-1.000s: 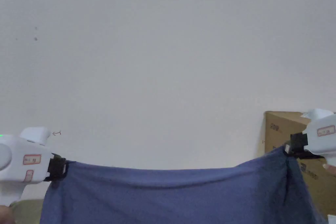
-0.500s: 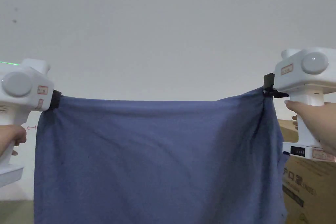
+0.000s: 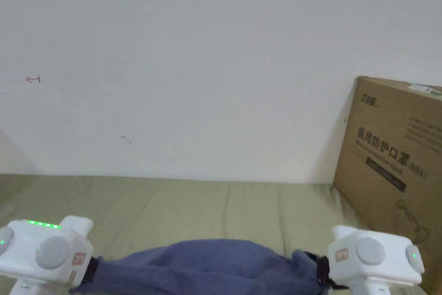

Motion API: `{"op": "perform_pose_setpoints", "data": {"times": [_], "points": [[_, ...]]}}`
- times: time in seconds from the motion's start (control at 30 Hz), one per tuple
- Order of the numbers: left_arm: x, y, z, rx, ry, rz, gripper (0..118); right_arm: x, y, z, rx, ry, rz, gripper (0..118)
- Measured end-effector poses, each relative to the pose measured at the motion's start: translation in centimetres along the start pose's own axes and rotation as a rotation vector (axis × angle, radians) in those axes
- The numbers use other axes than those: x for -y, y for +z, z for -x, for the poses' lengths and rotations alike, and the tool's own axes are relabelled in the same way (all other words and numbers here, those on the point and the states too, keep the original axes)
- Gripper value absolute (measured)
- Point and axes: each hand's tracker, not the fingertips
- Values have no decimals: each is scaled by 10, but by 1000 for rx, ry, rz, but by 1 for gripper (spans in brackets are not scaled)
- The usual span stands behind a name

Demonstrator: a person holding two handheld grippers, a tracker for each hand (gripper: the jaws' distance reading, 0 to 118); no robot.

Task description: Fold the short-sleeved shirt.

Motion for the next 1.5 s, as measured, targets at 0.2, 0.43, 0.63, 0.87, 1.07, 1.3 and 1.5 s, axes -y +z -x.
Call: {"op": "perform_pose_setpoints", "data": {"times": [0.2, 0.43, 0.63, 0.87, 1.07, 1.3, 1.5], "points": [[149, 44, 2, 60, 19, 119, 1, 167, 29, -49, -75, -52, 158, 0], [244, 120, 6, 135, 7, 312, 1, 286, 123, -78, -92, 37, 290, 0], [270, 158, 13, 156, 76, 347, 1, 329, 161, -91, -99, 16, 335, 0], [290, 175, 5, 155, 107, 333, 1, 334, 171, -84, -79, 22, 316, 0], [295, 197, 7, 148, 155, 253, 96, 336, 178, -67, 74, 19, 303, 117], [287, 246, -4, 144, 259, 47, 97, 329, 223, -35, -36, -78, 111, 117], [279, 277, -30, 73, 236, -113, 73, 318, 251, -10, -174, -137, -119, 43]]}}
